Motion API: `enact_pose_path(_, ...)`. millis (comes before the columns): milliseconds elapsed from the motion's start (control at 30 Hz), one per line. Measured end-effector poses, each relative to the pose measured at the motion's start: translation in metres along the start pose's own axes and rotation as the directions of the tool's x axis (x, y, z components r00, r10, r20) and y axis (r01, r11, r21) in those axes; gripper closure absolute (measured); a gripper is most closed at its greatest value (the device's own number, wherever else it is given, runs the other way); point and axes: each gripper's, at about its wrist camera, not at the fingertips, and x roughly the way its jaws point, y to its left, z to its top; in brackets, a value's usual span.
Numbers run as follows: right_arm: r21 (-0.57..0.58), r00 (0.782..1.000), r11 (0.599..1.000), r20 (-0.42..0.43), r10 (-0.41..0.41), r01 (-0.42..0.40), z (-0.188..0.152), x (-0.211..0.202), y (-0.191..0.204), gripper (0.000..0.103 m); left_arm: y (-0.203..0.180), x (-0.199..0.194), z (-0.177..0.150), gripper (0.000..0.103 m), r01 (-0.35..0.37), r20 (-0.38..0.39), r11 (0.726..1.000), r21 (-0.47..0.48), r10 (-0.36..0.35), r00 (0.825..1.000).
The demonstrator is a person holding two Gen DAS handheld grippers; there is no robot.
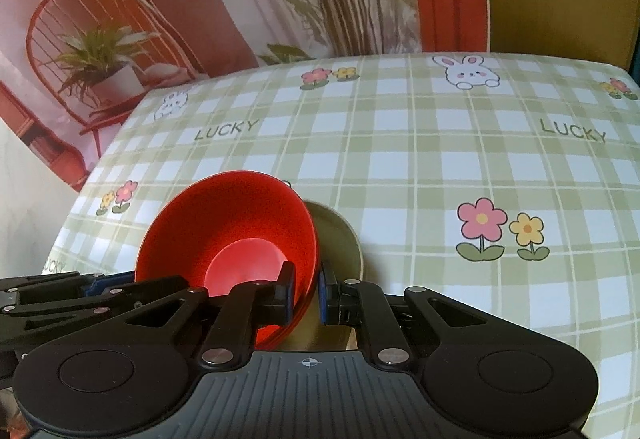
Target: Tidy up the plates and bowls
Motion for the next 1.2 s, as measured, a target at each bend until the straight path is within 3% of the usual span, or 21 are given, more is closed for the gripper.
enact_pose_path(233,0.004,1.0,1.0,-0.007,0.003,-0.003,0.0,0.0,0.0,0.092,-0.003,0.0,0.0,0.08,-0.023,-0.005,1.0,0.005,0.023,1.0)
enact_pose_path(400,0.014,1.0,1.0,0.016,-0.004,0.004,0.002,-0.008,-0.002,0.082,-0.004,-0.012,0.007,0.078,-0.047,0.014,0.999,0.025,0.046,0.999)
enact_pose_path(633,0.053,0.997,0.999,0.071,-0.012,0.008,0.005,-0.03,-0.019,0.076,-0.016,-0.044,0.02,0.055,-0.08,0.114,0.994,0.076,0.071,0.991)
enact_pose_path(800,0.065,0.989,0.998,0.148,-0.025,0.016,0.008,-0.055,-0.028,0.07,-0.022,-0.078,0.032,0.042,-0.116,0.231,0.987,0.11,0.089,0.969)
enact_pose_path(967,0.052,0.972,0.998,0.233,-0.035,0.024,0.013,-0.088,-0.031,0.045,-0.025,-0.115,0.044,0.023,-0.114,0.33,0.986,0.125,0.067,0.942)
enact_pose_path(1200,-0.01,0.93,0.999,0.367,-0.029,0.035,0.016,-0.14,-0.023,0.01,-0.049,-0.162,0.048,0.019,-0.225,0.457,0.958,0.177,0.122,0.881)
